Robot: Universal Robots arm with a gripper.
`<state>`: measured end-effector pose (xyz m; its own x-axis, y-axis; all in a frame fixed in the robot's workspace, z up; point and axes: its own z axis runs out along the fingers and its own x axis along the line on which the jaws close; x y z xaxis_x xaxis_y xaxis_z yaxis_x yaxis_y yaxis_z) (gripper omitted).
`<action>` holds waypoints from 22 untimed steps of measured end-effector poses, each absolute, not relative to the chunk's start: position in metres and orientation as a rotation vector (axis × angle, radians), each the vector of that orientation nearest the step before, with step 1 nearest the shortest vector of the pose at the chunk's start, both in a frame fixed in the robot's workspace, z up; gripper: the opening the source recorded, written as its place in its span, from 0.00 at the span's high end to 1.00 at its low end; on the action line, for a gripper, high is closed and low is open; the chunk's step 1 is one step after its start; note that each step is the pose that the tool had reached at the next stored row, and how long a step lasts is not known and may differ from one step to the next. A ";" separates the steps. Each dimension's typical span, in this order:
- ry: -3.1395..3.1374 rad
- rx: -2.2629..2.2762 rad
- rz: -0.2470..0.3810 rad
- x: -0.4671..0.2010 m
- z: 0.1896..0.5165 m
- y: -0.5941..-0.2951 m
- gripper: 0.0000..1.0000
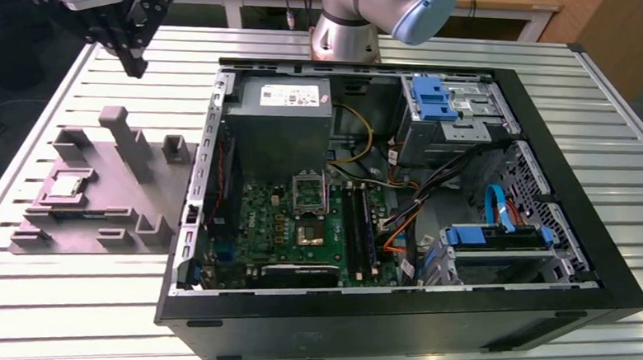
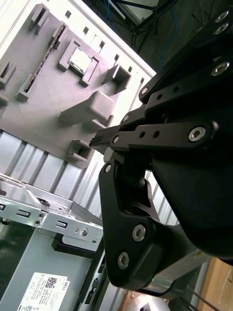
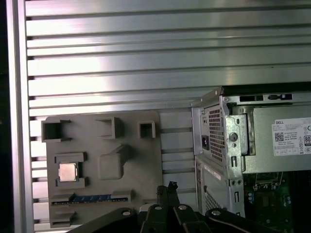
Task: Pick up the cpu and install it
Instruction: 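Reach for the cpu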
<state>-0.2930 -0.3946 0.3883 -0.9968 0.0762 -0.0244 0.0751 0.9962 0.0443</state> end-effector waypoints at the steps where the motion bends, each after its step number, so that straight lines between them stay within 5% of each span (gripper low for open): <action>1: 3.113 0.118 0.068 -0.293 0.388 -0.395 0.89; 22: 3.113 0.118 0.068 -0.302 0.388 -0.395 0.89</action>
<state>-0.3016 -0.3946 0.3883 -0.9968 0.0762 -0.0244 0.0751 0.9962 0.0443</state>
